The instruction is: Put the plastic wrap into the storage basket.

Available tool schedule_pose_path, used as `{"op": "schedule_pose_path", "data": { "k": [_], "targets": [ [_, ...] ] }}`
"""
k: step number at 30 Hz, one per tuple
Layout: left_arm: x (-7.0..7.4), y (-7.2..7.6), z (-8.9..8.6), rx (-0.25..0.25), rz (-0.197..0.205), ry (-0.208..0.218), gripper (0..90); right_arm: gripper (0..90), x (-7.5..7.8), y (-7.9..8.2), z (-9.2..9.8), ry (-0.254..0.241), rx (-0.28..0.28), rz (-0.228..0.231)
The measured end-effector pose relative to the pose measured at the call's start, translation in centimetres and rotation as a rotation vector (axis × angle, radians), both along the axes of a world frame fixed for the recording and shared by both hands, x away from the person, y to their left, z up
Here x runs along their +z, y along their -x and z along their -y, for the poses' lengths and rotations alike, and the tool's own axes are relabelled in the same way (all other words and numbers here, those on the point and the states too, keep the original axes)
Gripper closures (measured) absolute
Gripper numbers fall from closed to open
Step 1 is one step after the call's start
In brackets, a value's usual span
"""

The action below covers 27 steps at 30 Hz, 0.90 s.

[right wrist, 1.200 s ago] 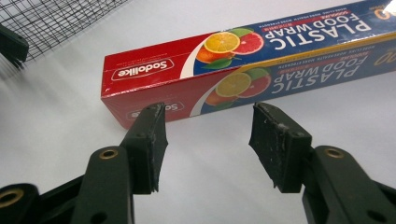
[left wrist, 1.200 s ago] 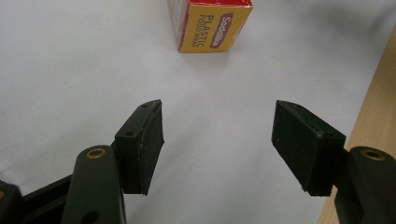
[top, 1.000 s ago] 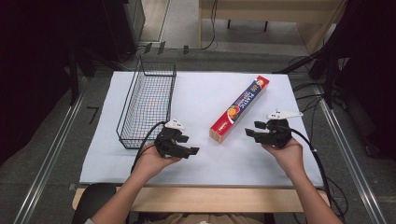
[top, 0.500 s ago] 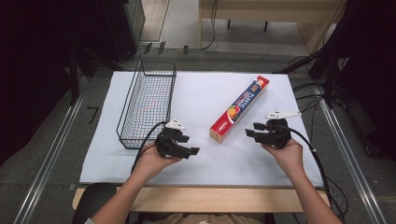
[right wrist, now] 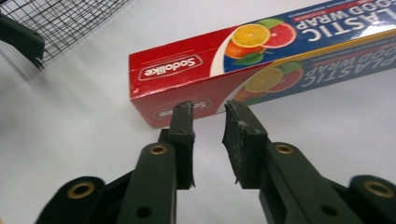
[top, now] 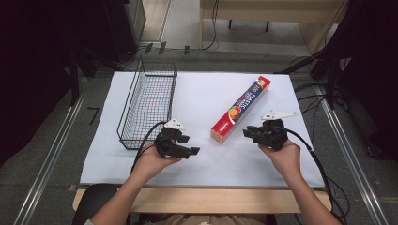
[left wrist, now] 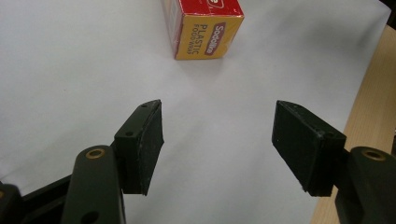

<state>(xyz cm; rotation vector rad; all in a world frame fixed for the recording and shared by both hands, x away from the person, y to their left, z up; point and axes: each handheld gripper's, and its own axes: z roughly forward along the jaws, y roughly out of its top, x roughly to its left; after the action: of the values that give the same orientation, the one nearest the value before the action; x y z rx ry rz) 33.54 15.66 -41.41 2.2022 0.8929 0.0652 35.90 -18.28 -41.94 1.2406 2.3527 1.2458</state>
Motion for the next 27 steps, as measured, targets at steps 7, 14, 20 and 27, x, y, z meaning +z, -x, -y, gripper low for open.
{"op": "schedule_pose_path", "data": {
  "k": [7,14,20,27],
  "targets": [
    [0.1,0.2,0.1,-0.015,-0.003,0.000,34.4,90.0,0.8,0.3,-1.6,-0.008,0.028,-0.017],
    [0.5,0.2,-0.2,-0.020,0.004,0.008,34.7,90.0,0.7,0.8,-4.3,-0.008,0.044,-0.012],
    [0.6,0.2,-0.3,-0.026,0.005,0.010,34.8,90.0,-0.6,1.5,-7.5,0.033,0.096,-0.025],
    [0.5,0.2,-0.1,-0.035,0.005,0.001,34.9,90.0,-2.9,1.4,-9.4,0.093,0.127,-0.041]
  ]
}}
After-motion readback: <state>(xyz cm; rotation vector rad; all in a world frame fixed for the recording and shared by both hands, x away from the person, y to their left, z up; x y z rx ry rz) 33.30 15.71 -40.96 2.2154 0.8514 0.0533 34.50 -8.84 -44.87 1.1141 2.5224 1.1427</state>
